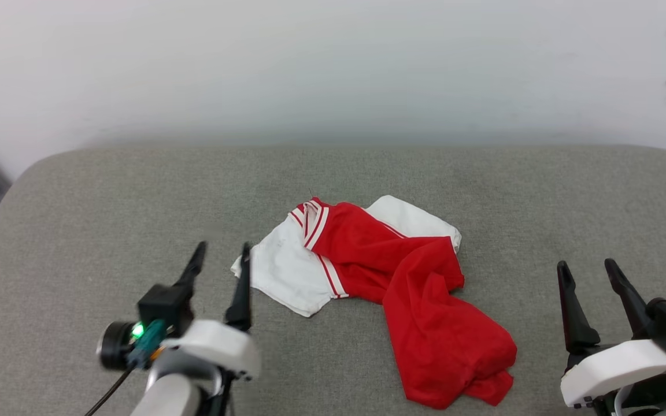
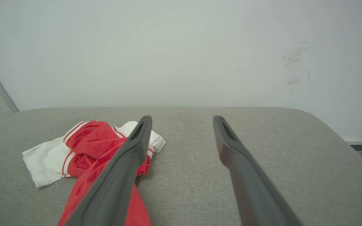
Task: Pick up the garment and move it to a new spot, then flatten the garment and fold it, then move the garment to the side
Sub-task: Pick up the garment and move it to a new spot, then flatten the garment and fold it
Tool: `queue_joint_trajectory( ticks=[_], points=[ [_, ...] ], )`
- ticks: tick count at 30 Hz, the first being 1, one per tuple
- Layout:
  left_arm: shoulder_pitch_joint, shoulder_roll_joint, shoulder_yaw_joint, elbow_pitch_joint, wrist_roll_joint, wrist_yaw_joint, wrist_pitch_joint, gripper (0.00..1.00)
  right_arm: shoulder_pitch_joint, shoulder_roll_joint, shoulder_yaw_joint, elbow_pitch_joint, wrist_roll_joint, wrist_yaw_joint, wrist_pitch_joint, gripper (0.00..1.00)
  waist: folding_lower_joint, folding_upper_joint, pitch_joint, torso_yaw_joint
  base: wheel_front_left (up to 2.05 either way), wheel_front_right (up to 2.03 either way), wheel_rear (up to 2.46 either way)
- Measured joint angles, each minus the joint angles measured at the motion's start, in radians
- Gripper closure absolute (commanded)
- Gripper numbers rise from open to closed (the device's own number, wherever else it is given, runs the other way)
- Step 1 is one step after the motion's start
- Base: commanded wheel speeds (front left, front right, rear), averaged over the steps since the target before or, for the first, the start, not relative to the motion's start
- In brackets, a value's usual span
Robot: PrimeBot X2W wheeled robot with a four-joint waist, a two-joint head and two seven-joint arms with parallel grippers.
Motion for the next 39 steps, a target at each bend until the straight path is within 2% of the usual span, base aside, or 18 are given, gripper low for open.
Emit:
queue_joint_trajectory(
  ticks=[7,22,27,32,35,39],
  points=[
    [0.1,0.071,0.012,-0.061,0.003,0.02,0.024,0.0,0.026,0.0,0.006,0.006,0.008,0.0,0.009,0.0,0.0,0.0,-0.021,-0.008,0.0,0.0,0.0],
    [0.122,0.086,0.013,-0.14,-0.006,0.051,0.053,0.0,0.023,0.0,-0.006,0.042,0.035,0.0,0.041,0.0,0.0,0.0,-0.009,-0.021,0.0,0.0,0.0],
    [0.117,0.083,0.01,-0.161,-0.004,0.055,0.054,0.0,-0.048,0.0,-0.052,0.135,0.1,0.0,0.164,0.0,0.0,0.0,0.012,-0.014,0.0,0.0,0.0],
    [0.081,0.077,0.002,-0.179,0.006,0.055,0.049,0.0,-0.236,-0.018,-0.076,0.264,0.132,0.0,0.314,0.0,0.0001,0.0,0.065,0.001,0.0,0.0,0.0],
    [0.052,0.066,-0.01,-0.181,0.016,0.051,0.044,0.0,-0.361,-0.058,-0.047,0.359,0.17,0.0,0.399,0.0,0.0,0.0,0.104,0.016,0.0,0.0,0.0],
    [0.003,0.048,-0.032,-0.172,0.024,0.035,0.038,0.0,-0.496,-0.111,0.051,0.476,0.211,0.0,0.508,0.0,0.0002,0.0,0.16,0.044,0.0,0.0,0.0]
  ],
)
